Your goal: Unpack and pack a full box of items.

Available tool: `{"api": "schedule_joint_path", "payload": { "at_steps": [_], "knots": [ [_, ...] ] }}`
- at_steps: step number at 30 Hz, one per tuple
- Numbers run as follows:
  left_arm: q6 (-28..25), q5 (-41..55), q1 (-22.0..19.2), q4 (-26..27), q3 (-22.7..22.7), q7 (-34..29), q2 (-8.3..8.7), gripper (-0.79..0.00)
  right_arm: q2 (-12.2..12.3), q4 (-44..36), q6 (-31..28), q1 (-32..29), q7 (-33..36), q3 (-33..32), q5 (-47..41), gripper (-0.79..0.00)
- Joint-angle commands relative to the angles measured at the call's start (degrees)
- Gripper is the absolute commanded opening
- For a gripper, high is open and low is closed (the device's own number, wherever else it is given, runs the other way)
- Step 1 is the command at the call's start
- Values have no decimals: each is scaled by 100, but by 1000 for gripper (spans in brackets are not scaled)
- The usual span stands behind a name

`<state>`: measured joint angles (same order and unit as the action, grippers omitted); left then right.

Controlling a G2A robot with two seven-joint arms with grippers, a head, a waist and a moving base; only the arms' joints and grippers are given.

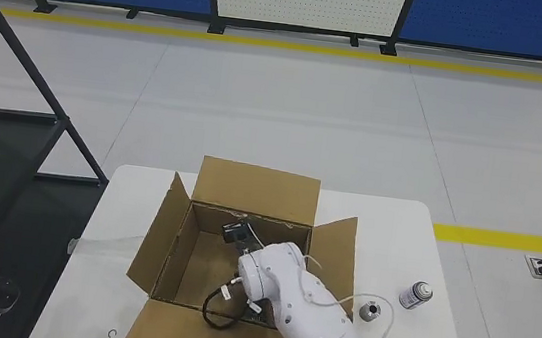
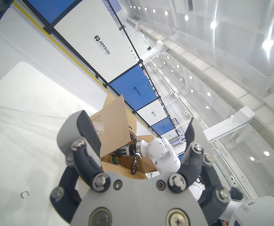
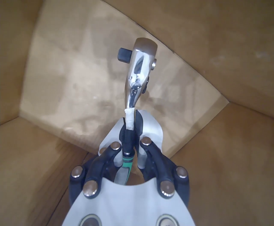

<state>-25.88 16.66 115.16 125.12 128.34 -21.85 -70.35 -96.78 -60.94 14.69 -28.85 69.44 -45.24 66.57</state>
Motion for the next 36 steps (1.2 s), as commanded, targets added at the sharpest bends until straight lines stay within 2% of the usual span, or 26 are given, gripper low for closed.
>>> {"api": "schedule_joint_path", "payload": {
  "at_steps": [1,7,11,15,20,27,36],
  "knots": [
    [0,0,0,0,0,0,0,0,89,-670,-96,-238,154,-139,154,-785],
    [0,0,0,0,0,0,0,0,368,-2899,-587,-1155,590,-620,654,-785],
    [0,0,0,0,0,0,0,0,471,-4149,-887,-1674,548,-844,754,-785],
    [0,0,0,0,0,0,0,0,518,-4888,-952,-1938,386,-969,954,-785],
    [0,0,0,0,0,0,0,0,560,-5723,-726,-2207,293,-1193,1413,-785],
    [0,0,0,0,0,0,0,0,683,-7359,-570,-3126,636,-1876,2155,-785],
    [0,0,0,0,0,0,0,0,741,-7371,-148,-3869,175,-2903,2386,-785]
  ]
}}
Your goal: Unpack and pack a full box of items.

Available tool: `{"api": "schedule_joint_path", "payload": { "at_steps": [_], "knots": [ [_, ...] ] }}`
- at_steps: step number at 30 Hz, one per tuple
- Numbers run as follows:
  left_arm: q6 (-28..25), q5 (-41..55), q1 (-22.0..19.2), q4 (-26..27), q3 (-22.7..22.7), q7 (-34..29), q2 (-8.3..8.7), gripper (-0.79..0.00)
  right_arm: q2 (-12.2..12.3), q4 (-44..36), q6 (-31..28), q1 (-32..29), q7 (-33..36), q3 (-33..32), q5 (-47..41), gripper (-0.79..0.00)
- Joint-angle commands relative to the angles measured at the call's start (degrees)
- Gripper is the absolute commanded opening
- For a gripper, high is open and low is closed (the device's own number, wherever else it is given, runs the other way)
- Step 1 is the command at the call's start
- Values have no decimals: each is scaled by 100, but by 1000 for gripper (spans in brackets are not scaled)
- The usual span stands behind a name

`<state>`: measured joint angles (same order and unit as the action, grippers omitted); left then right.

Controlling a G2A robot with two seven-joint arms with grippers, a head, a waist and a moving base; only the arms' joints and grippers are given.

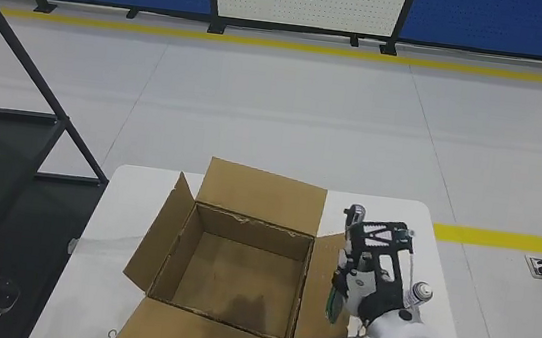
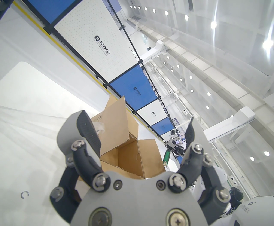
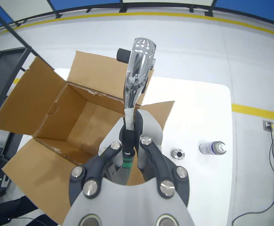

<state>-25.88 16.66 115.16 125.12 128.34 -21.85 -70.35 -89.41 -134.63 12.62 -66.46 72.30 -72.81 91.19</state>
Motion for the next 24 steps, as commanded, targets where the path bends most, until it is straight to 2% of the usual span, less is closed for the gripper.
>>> {"api": "schedule_joint_path", "payload": {
  "at_steps": [1,6,15,19,24],
  "knots": [
    [0,0,0,0,0,0,0,0,9,-1,94,-224,-246,-286,-193,-785],
    [0,0,0,0,0,0,0,0,48,-1,-11,-892,-1110,-982,-843,-785],
    [0,0,0,0,0,0,0,0,123,-1,-268,-1589,-1771,-2016,-1558,-785],
    [0,0,0,0,0,0,0,0,173,-1,-493,-1679,-1292,-2292,-1736,-785],
    [0,0,0,0,0,0,0,0,246,-1,-734,-1664,-167,-2422,-1708,-785]
  ]
}}
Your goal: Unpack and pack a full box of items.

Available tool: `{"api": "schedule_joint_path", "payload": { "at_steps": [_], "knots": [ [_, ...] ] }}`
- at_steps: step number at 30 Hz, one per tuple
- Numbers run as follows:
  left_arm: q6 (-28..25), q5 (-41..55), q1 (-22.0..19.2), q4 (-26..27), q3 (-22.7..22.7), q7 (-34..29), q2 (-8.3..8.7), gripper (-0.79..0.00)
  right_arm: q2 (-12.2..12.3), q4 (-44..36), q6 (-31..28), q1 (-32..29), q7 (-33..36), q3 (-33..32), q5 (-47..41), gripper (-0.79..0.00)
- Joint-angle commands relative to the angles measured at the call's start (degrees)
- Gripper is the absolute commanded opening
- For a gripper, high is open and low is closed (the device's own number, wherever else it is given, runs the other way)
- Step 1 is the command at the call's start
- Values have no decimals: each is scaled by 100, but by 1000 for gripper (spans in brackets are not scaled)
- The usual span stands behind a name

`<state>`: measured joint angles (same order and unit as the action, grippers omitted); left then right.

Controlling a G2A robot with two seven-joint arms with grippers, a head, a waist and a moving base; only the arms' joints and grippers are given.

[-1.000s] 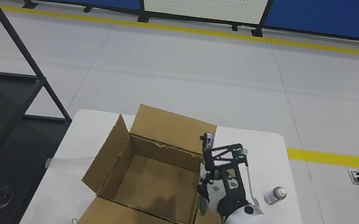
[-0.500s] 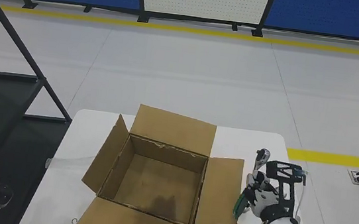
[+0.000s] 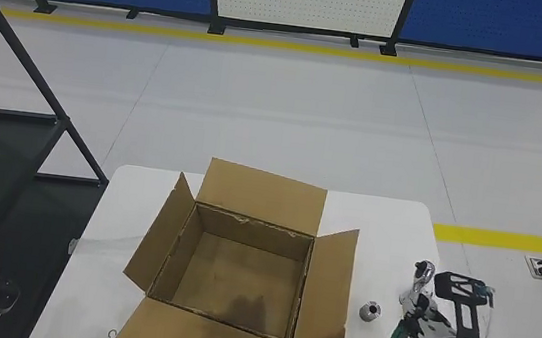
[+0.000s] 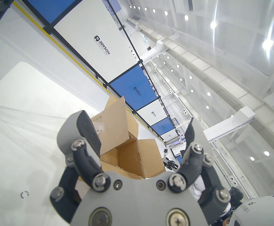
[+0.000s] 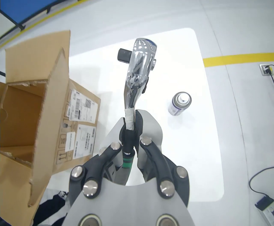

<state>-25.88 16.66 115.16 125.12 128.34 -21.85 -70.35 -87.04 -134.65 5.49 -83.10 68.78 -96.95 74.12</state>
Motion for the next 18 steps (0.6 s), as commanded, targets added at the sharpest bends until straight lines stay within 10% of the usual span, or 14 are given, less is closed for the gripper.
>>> {"api": "schedule_joint_path", "payload": {
  "at_steps": [1,18],
  "knots": [
    [0,0,0,0,0,0,0,0,18,0,-9,-30,348,-23,-8,-785],
    [0,0,0,0,0,0,0,0,131,1884,341,470,1041,359,336,-785]
  ]
}}
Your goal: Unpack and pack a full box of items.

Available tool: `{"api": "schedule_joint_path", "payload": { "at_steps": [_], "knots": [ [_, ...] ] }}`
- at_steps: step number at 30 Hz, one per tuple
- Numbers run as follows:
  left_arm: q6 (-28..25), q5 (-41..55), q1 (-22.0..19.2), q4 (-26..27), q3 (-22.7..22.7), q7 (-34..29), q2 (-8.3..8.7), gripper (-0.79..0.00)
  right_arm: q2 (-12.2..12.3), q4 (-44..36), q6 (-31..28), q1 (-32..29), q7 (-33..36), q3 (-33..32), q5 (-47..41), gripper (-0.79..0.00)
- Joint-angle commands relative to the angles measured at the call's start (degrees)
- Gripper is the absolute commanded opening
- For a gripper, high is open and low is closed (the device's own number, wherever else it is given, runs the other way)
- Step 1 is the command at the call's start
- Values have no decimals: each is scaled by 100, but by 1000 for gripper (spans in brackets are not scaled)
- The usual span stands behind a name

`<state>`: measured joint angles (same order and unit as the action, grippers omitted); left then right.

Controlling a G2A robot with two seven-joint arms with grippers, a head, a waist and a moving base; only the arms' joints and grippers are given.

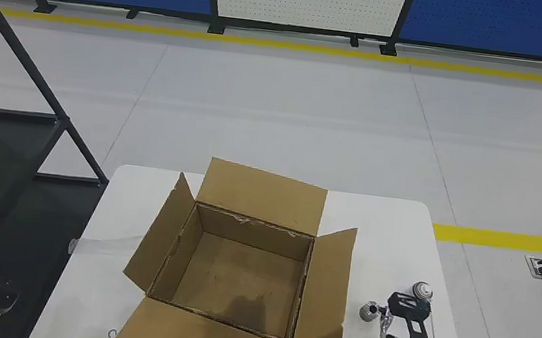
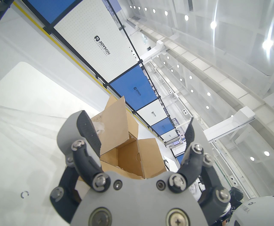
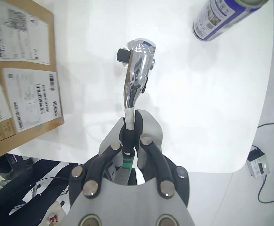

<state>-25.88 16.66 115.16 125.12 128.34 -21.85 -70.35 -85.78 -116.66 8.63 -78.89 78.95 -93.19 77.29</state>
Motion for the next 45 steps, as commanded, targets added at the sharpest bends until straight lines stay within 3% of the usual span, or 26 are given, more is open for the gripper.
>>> {"api": "schedule_joint_path", "payload": {
  "at_steps": [1,22,26,29,32,38,45],
  "knots": [
    [0,0,0,0,0,0,0,0,14,176,64,98,50,-58,41,-785],
    [0,0,0,0,0,0,0,0,150,1569,362,730,-292,-304,50,-785],
    [0,0,0,0,0,0,0,0,169,1612,370,740,-349,-310,-16,-677],
    [0,0,0,0,0,0,0,0,182,1619,390,731,-387,-299,-42,-523],
    [0,0,0,0,0,0,0,0,192,1627,415,715,-418,-265,-74,-453],
    [0,0,0,0,0,0,0,0,211,1415,466,624,-513,-229,-176,-400],
    [0,0,0,0,0,0,0,0,228,328,540,173,-680,-255,-394,-360]
  ]
}}
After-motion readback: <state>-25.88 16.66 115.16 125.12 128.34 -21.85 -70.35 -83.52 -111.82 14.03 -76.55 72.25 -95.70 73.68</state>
